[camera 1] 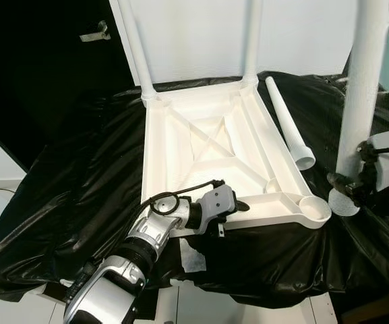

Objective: Building children table

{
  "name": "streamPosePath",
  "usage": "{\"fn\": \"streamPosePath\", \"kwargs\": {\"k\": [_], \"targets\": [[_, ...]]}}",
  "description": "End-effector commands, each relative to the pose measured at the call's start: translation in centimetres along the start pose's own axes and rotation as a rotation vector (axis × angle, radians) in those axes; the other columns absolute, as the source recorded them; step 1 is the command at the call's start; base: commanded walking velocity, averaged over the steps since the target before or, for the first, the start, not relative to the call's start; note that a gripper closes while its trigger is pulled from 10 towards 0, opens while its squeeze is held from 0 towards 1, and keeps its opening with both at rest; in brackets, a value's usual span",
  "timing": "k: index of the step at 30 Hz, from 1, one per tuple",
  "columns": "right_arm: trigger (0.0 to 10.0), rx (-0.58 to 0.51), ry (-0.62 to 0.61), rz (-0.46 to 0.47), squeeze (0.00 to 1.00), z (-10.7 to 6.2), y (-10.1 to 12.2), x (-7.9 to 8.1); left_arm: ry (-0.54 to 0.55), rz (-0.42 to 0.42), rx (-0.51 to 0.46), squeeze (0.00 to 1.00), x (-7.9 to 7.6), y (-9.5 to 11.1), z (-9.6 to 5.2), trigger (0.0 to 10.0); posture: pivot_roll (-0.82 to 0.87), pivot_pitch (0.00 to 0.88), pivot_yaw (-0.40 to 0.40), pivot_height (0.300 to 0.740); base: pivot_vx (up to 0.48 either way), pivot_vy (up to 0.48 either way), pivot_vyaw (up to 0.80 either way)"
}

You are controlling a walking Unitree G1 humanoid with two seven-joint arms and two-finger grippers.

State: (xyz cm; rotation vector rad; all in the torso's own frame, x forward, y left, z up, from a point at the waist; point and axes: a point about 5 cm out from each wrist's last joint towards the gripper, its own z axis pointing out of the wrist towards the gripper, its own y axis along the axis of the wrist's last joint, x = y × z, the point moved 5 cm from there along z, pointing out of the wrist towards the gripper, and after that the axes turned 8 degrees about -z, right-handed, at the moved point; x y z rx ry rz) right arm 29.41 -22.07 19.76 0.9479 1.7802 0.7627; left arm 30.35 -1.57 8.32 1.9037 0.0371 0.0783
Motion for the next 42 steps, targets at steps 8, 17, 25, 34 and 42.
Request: {"fn": "streamPosePath", "kwargs": {"k": [8,17,25,34,42], "targets": [[10.0,-0.106,0.144,-0.020,0.00,0.1,2.2,2.8,0.033,-0.116,0.121,0.00,-0.9,-4.3,-0.2,10.0,-0.24,0.045,0.050,0.740,0.000,0.000,0.00],[10.0,-0.155,0.113,-0.026,0.00,-0.9,3.8,2.4,0.020,-0.111,0.121,0.00,-1.0,-4.1,0.1,10.0,-0.27,0.048,0.060,0.740,0.000,0.000,0.00],[10.0,-0.138,0.153,0.013,0.00,-1.2,3.0,4.3,0.008,-0.105,0.118,0.00,-1.1,-4.0,0.4,10.0,-0.27,0.050,0.064,0.740,0.000,0.000,0.00],[10.0,-0.065,0.122,0.042,0.00,-2.5,0.9,3.1,0.011,-0.106,0.126,0.00,-0.9,-4.2,0.0,10.0,-0.28,0.046,0.071,0.740,0.000,0.000,0.00],[10.0,-0.020,0.067,0.004,0.00,-2.8,-0.1,1.3,0.006,-0.095,0.125,0.00,-0.8,-3.8,0.2,10.0,-0.28,0.042,0.078,0.740,0.000,0.000,0.00]]}}
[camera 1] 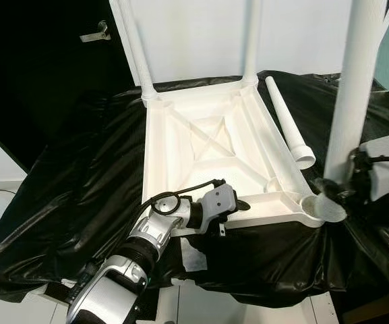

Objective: Building children table

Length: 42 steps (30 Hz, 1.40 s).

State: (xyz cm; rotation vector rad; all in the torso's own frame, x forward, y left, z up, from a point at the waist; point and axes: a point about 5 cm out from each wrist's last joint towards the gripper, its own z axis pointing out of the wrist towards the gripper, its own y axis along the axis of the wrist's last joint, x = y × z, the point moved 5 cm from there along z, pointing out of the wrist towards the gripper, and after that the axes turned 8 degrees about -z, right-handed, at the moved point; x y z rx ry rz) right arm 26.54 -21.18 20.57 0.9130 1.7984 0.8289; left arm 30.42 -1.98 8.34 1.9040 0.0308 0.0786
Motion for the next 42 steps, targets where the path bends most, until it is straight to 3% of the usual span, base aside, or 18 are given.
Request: {"fn": "streamPosePath", "kwargs": {"k": [1,10,14,21,23,26,32,42], "targets": [[10.0,0.022,0.018,0.000,0.00,0.1,-0.4,0.2,0.008,-0.100,0.125,0.00,-0.9,-4.0,-0.2,10.0,-0.28,0.042,0.078,0.740,0.000,0.000,0.00],[10.0,0.023,0.033,-0.005,0.00,0.7,-0.7,0.9,0.010,-0.100,0.127,0.00,-0.9,-4.1,-0.4,10.0,-0.27,0.044,0.078,0.740,0.000,0.000,0.00],[10.0,0.003,0.090,0.003,0.00,1.8,-0.4,2.6,0.017,-0.104,0.125,0.00,-0.9,-4.2,-0.5,10.0,-0.26,0.046,0.073,0.740,0.000,0.000,0.00],[10.0,-0.020,0.110,0.027,0.00,2.3,-0.2,3.1,0.018,-0.106,0.125,0.00,-0.9,-4.3,-0.5,10.0,-0.25,0.046,0.068,0.740,0.000,0.000,0.00],[10.0,0.001,0.138,0.068,0.00,2.7,-1.6,4.3,0.022,-0.108,0.125,0.00,-0.9,-4.3,-0.6,10.0,-0.25,0.045,0.064,0.740,0.000,0.000,0.00],[10.0,0.012,0.145,0.077,0.00,2.7,-2.1,4.6,0.024,-0.108,0.124,0.00,-0.9,-4.3,-0.6,10.0,-0.25,0.045,0.064,0.740,0.000,0.000,0.00],[10.0,0.038,0.131,0.098,0.00,1.3,-4.0,4.7,0.017,-0.105,0.127,0.00,-1.0,-4.4,-0.6,10.0,-0.27,0.049,0.070,0.740,0.000,0.000,0.00],[10.0,0.014,0.169,0.089,0.00,-0.1,-4.7,6.2,0.005,-0.095,0.125,0.00,-1.0,-4.1,-0.2,10.0,-0.29,0.051,0.073,0.740,0.000,0.000,0.00]]}}
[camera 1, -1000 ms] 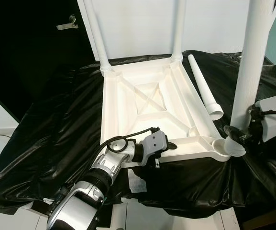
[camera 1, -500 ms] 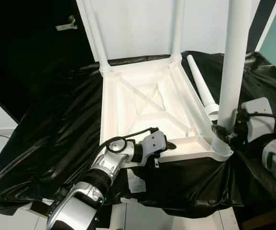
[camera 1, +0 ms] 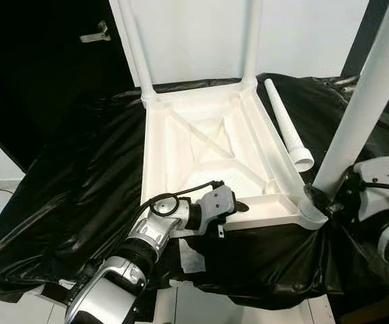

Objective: Building children table

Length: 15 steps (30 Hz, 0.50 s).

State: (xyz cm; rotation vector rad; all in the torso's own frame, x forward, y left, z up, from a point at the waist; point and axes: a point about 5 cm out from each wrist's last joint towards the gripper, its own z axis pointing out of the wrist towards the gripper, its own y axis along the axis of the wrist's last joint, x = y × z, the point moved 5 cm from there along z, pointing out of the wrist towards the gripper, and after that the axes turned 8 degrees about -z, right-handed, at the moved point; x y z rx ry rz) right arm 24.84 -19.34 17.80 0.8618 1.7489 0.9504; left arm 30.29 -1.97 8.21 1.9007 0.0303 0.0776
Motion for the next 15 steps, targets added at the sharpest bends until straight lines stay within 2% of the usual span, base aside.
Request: {"fn": "streamPosePath", "kwargs": {"k": [1,15], "targets": [[10.0,0.122,0.139,0.074,0.00,-0.1,-3.1,2.9,0.005,-0.095,0.128,0.00,-0.9,-4.0,-0.2,10.0,-0.29,0.051,0.073,0.740,0.000,0.000,0.00],[10.0,0.182,0.099,0.120,0.00,-1.0,-6.0,1.8,0.009,-0.095,0.133,0.00,-0.8,-4.2,-0.5,10.0,-0.28,0.049,0.075,0.740,0.000,0.000,0.00]]}}
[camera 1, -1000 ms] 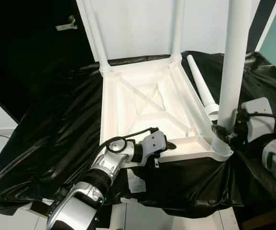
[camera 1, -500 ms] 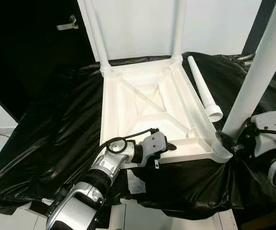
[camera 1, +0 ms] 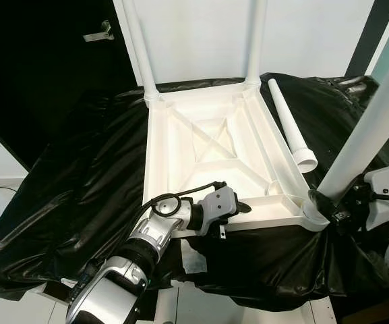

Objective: Building children table

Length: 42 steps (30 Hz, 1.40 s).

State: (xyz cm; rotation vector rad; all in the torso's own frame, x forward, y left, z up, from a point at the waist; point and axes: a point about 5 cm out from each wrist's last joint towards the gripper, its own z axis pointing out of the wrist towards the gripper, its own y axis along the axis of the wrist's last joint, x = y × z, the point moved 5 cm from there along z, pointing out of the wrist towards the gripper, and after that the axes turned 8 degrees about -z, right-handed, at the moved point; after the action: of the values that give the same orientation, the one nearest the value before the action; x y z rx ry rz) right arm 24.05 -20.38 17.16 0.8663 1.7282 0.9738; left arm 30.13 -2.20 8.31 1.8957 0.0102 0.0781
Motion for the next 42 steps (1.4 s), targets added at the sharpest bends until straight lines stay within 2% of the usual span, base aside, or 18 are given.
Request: {"fn": "streamPosePath", "kwargs": {"k": [1,4,8,9,10,16,18,19,23,31,34,39,42], "targets": [[10.0,0.222,0.089,0.128,0.00,-0.4,-5.4,1.9,0.018,-0.108,0.140,0.00,-0.7,-4.3,-0.7,10.0,-0.28,0.048,0.078,0.740,0.000,0.000,0.00],[10.0,0.254,0.079,0.193,0.00,-0.5,-6.2,2.1,0.017,-0.105,0.142,0.00,-0.6,-4.4,-0.7,10.0,-0.28,0.048,0.082,0.740,0.000,0.000,0.00],[10.0,0.267,0.097,0.288,0.00,-0.5,-6.3,3.0,0.014,-0.101,0.144,0.00,-0.6,-4.3,-0.7,10.0,-0.28,0.048,0.088,0.740,0.000,0.000,0.00],[10.0,0.267,0.097,0.288,0.00,-0.5,-6.3,3.0,0.014,-0.101,0.144,0.00,-0.6,-4.3,-0.7,10.0,-0.28,0.048,0.088,0.740,0.000,0.000,0.00],[10.0,0.268,0.103,0.372,0.00,-0.3,-6.0,3.6,0.011,-0.097,0.145,0.00,-0.6,-4.3,-0.7,10.0,-0.29,0.048,0.091,0.740,0.000,0.000,0.00],[10.0,0.257,0.083,0.465,0.00,0.2,-5.4,3.6,0.009,-0.094,0.148,0.00,-0.6,-4.2,-0.8,10.0,-0.29,0.047,0.093,0.740,0.000,0.000,0.00],[10.0,0.237,0.078,0.508,0.00,0.7,-4.6,3.5,0.007,-0.093,0.149,0.00,-0.5,-4.2,-0.7,10.0,-0.29,0.046,0.094,0.740,0.000,0.000,0.00],[10.0,0.211,0.091,0.522,0.00,1.1,-3.5,3.5,0.007,-0.091,0.148,0.00,-0.5,-4.1,-0.7,10.0,-0.28,0.043,0.092,0.740,0.000,0.000,0.00],[10.0,0.206,0.096,0.524,0.00,1.2,-3.1,3.5,0.007,-0.091,0.148,0.00,-0.5,-4.1,-0.6,10.0,-0.28,0.042,0.092,0.740,0.000,0.000,0.00],[10.0,0.258,0.132,0.402,0.00,1.1,-1.9,2.3,0.010,-0.096,0.143,0.00,-0.6,-4.1,-0.5,10.0,-0.28,0.040,0.085,0.740,0.000,0.000,0.00],[10.0,0.309,0.146,0.310,0.00,0.6,-1.8,1.3,0.019,-0.102,0.137,0.00,-0.5,-4.1,-0.5,10.0,-0.27,0.041,0.071,0.740,0.000,0.000,0.00],[10.0,0.352,0.165,0.291,0.00,0.2,-2.1,1.0,0.023,-0.106,0.135,0.00,-0.6,-4.2,-0.6,10.0,-0.27,0.043,0.068,0.740,0.000,0.000,0.00],[10.0,0.391,0.186,0.318,0.00,-0.1,-2.5,0.8,0.024,-0.110,0.136,0.00,-0.7,-4.4,-0.6,10.0,-0.27,0.046,0.065,0.740,0.000,0.000,0.00]]}}
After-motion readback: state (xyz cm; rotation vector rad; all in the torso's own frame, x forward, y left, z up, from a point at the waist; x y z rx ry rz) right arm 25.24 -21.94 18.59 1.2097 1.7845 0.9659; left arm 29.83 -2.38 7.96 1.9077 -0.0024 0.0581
